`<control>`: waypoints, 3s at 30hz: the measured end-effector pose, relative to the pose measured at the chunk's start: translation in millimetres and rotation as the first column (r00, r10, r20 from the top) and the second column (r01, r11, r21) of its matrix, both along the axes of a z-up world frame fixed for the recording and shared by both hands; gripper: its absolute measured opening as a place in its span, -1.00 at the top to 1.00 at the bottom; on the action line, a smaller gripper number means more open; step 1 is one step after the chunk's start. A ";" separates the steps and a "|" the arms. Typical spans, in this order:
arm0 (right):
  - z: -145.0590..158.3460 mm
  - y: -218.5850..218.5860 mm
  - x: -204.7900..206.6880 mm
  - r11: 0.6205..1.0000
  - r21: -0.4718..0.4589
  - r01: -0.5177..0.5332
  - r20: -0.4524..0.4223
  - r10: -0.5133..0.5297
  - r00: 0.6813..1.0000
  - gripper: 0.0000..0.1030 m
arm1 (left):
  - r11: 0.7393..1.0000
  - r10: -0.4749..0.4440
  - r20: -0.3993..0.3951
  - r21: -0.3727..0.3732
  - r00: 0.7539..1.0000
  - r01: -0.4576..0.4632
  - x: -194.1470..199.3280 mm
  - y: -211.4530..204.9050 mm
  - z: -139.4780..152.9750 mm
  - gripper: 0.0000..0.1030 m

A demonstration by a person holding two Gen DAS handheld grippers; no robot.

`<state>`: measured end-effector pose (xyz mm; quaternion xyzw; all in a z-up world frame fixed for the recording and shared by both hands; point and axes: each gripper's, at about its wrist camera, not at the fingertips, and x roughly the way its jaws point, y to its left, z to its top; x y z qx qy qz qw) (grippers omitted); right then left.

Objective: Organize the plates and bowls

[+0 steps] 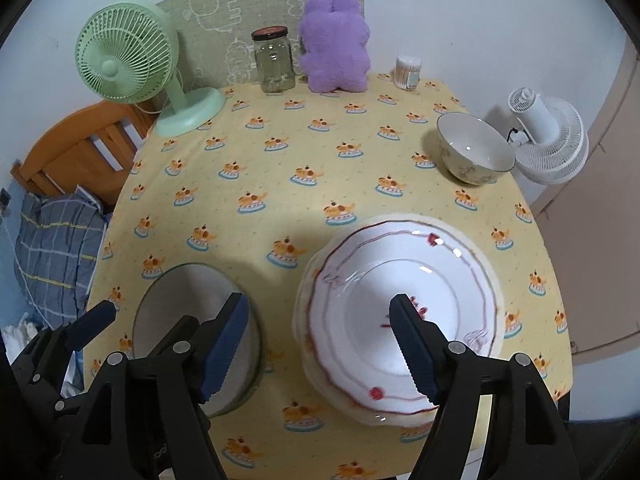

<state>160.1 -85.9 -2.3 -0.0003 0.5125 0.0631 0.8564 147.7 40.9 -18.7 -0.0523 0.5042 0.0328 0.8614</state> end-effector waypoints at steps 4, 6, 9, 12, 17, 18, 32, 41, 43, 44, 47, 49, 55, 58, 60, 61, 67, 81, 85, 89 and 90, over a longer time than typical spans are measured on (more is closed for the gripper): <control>3.8 -20.8 8.5 1.000 0.005 -0.014 0.017 0.014 1.000 -0.50 | 1.000 0.011 0.009 0.023 1.000 -0.012 7.1 -22.5 5.3 -0.68; 5.5 -33.4 14.5 1.000 0.011 -0.007 0.011 0.007 1.000 -0.54 | 1.000 0.009 0.014 0.022 1.000 -0.009 10.8 -32.2 7.2 -0.68; 7.6 -50.6 22.7 1.000 0.020 -0.008 0.017 0.008 1.000 -0.54 | 1.000 0.006 0.014 0.030 1.000 -0.007 18.3 -48.4 9.4 -0.68; 7.5 -68.8 31.5 1.000 0.026 -0.004 0.016 0.003 1.000 -0.54 | 0.999 -0.005 0.021 0.051 1.000 0.004 26.9 -68.1 11.6 -0.67; 5.9 -101.0 45.1 0.999 0.026 0.024 0.023 -0.024 0.999 -0.54 | 0.997 -0.031 0.018 0.064 0.999 0.030 47.3 -103.3 11.2 -0.67; 5.9 -108.2 48.2 0.999 0.024 0.028 0.028 -0.028 0.999 -0.54 | 0.997 -0.037 0.018 0.064 0.999 0.036 52.0 -111.1 10.7 -0.67; -5.6 -196.2 115.2 0.998 0.036 0.044 0.065 -0.046 0.997 -0.54 | 0.993 -0.061 0.055 0.104 0.997 0.055 118.2 -195.9 -1.7 -0.64; -13.9 -229.2 162.9 0.997 0.078 0.022 0.079 -0.028 0.996 -0.54 | 0.995 -0.054 0.058 0.091 0.997 0.049 165.3 -227.9 -9.8 -0.62; -14.8 -233.8 173.3 0.997 0.067 0.032 0.099 -0.039 0.994 -0.55 | 0.994 -0.054 0.066 0.102 0.996 0.047 174.0 -233.3 -11.0 -0.62; -15.5 -236.0 178.3 0.997 0.063 0.036 0.107 -0.042 0.993 -0.55 | 0.994 -0.054 0.069 0.103 0.996 0.047 180.0 -235.6 -12.5 -0.62; -20.1 -242.6 196.2 0.997 0.061 0.042 0.114 -0.049 0.992 -0.55 | 0.994 -0.059 0.070 0.093 0.996 0.053 198.1 -241.5 -19.4 -0.62; -26.2 -245.1 209.8 0.997 0.066 0.032 0.095 -0.038 0.995 -0.61 | 0.993 -0.061 0.079 0.102 0.995 0.053 210.3 -246.1 -25.2 -0.55; -43.4 -247.0 237.9 0.998 0.068 0.016 0.091 -0.023 0.996 -0.80 | 0.992 -0.090 0.066 0.093 0.994 0.084 237.0 -257.0 -43.2 -0.43; -51.9 -247.8 247.1 0.997 0.069 0.034 0.077 -0.039 0.996 -0.80 | 0.993 -0.091 0.049 0.078 0.995 0.087 245.9 -260.7 -52.0 -0.33; -57.6 -249.5 250.2 0.996 0.069 0.048 0.060 -0.052 0.997 -0.79 | 0.993 -0.093 0.032 0.077 0.995 0.090 248.8 -262.0 -56.5 -0.19; -61.3 -250.3 252.3 0.996 0.068 0.055 0.047 -0.058 0.997 -0.72 | 0.993 -0.093 0.021 0.076 0.995 0.091 250.5 -262.6 -59.7 -0.06; -82.3 -251.3 258.8 0.995 0.066 0.072 -0.031 -0.070 0.997 0.06 | 0.992 -0.100 -0.028 0.078 0.995 0.102 254.4 -264.5 -74.4 0.35; -85.1 -244.1 257.9 0.994 0.050 0.096 -0.064 -0.093 0.994 0.40 | 0.992 -0.107 -0.062 0.061 0.992 0.111 255.3 -260.4 -73.1 0.44; -84.8 -240.7 256.2 0.994 0.058 0.096 -0.090 -0.091 0.992 0.40 | 0.990 -0.105 -0.070 0.088 0.992 0.111 251.9 -260.7 -69.8 0.43; -80.3 -235.6 251.6 0.995 0.059 0.086 -0.087 -0.080 0.993 0.40 | 0.990 -0.106 -0.073 0.085 0.992 0.112 247.1 -256.1 -65.0 0.38; -79.1 -234.7 250.2 0.994 0.065 0.083 -0.091 -0.077 0.993 0.40 | 0.990 -0.102 -0.073 0.086 0.992 0.109 245.7 -255.2 -63.4 0.37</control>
